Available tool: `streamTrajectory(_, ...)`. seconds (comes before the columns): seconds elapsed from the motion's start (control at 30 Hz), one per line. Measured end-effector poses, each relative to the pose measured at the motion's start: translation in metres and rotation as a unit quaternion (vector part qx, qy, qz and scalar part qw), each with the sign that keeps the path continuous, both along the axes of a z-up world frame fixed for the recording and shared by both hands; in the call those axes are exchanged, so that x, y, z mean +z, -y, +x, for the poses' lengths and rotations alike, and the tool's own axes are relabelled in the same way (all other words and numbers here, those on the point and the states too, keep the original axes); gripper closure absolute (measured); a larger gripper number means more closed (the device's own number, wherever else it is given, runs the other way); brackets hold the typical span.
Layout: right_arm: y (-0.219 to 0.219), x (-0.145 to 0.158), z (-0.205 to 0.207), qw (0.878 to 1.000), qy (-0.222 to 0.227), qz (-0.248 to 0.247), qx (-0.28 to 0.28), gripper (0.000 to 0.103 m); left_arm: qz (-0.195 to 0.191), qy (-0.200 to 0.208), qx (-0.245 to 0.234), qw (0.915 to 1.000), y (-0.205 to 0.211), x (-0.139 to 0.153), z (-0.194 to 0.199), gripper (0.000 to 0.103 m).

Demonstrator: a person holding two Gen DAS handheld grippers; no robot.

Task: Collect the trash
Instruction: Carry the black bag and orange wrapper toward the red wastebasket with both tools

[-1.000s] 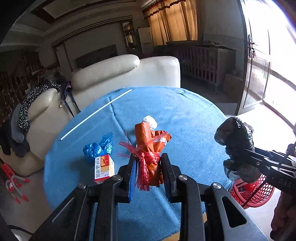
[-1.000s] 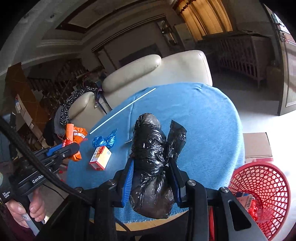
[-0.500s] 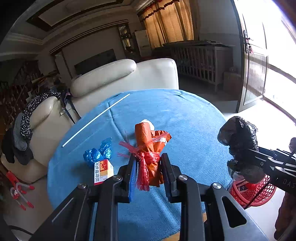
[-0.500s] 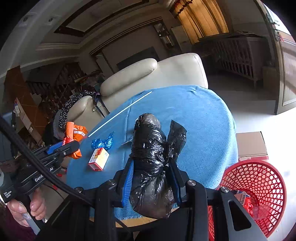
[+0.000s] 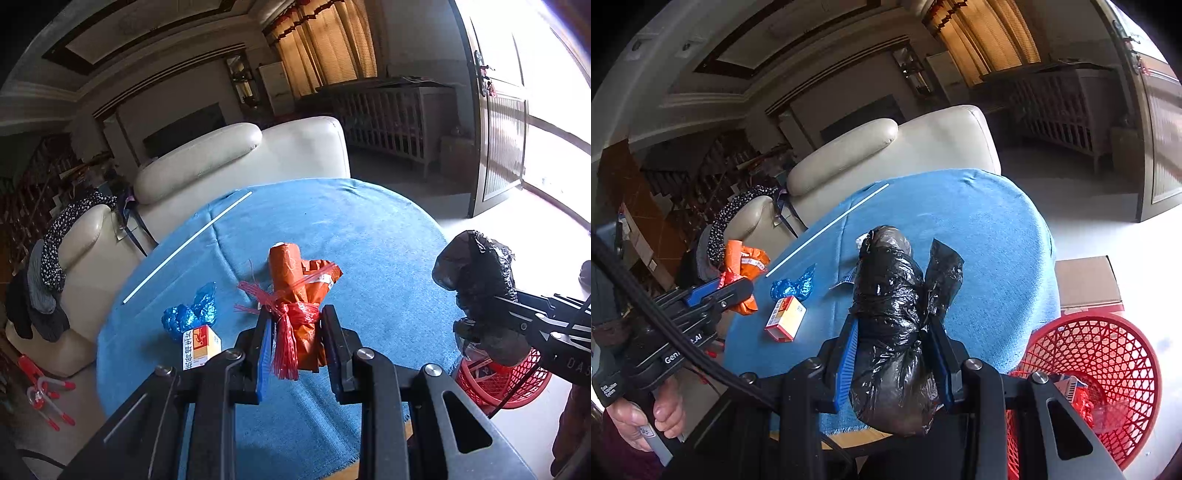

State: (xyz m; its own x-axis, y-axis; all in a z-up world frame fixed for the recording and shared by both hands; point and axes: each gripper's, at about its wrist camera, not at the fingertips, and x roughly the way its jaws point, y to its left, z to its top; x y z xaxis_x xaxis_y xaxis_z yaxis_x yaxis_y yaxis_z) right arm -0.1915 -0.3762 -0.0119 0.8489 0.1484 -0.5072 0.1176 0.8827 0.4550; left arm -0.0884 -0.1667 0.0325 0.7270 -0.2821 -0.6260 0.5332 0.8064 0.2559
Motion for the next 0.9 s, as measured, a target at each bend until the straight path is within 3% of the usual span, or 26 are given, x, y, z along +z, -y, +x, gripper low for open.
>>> streamTrajectory(0.9, 0.021, -0.005, -0.023, 0.999, -0.003, 0.017, -0.035, 0.064, 0.021, 0.001, -0.035, 0.9992, 0.038, -0.006, -0.015, 0.076)
